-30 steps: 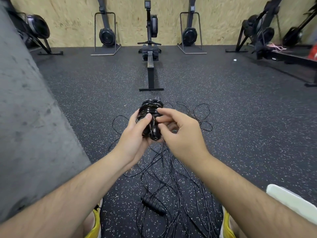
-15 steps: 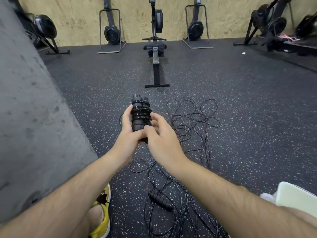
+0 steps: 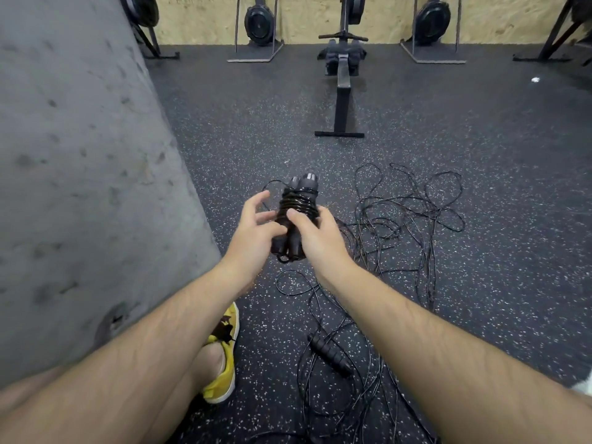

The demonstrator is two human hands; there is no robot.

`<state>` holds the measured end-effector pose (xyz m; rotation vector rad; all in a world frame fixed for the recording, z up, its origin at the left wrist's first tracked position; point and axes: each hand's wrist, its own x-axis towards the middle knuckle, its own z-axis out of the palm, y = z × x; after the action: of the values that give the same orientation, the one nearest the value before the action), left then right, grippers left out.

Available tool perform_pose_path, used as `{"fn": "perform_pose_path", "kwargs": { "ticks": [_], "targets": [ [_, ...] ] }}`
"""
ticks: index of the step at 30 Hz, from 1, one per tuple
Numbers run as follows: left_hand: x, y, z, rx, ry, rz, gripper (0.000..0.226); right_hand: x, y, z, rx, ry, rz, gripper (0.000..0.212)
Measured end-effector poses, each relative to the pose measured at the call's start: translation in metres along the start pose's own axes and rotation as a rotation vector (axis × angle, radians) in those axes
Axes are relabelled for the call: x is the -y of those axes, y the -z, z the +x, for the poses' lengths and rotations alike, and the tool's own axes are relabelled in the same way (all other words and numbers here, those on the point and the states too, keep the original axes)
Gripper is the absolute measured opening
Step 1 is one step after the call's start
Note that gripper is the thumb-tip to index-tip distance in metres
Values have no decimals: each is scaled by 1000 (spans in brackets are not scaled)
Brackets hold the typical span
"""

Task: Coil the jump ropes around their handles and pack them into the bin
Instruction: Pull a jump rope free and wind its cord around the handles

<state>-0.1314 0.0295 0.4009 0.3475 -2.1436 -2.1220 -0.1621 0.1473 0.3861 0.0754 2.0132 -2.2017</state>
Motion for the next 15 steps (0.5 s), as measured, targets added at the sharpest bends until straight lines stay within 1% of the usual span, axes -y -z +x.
{"fn": "perform_pose_path", "kwargs": {
  "ticks": [2, 3, 5, 7, 11, 13, 15],
  "targets": [
    [19, 8, 17, 19, 76, 42, 79, -16, -12, 14, 25, -110, 115, 47],
    [31, 10, 25, 5, 119, 34, 75, -27, -18, 22, 37, -160, 141, 46],
    [63, 15, 39, -57, 188, 19, 70, -56, -30, 37, 26, -247, 126, 50],
    [103, 16, 50, -109, 256, 25, 70, -97, -35, 50, 4, -300, 18, 49],
    [194, 26, 59, -170, 384, 151, 65, -186, -35, 55, 8, -316, -256, 44],
    [238, 32, 58, -164, 444, 223, 61, -227, -36, 53, 29, -332, -338, 43],
    [277, 37, 58, -162, 492, 298, 56, -265, -41, 52, 41, -389, -376, 46]
  ]
}}
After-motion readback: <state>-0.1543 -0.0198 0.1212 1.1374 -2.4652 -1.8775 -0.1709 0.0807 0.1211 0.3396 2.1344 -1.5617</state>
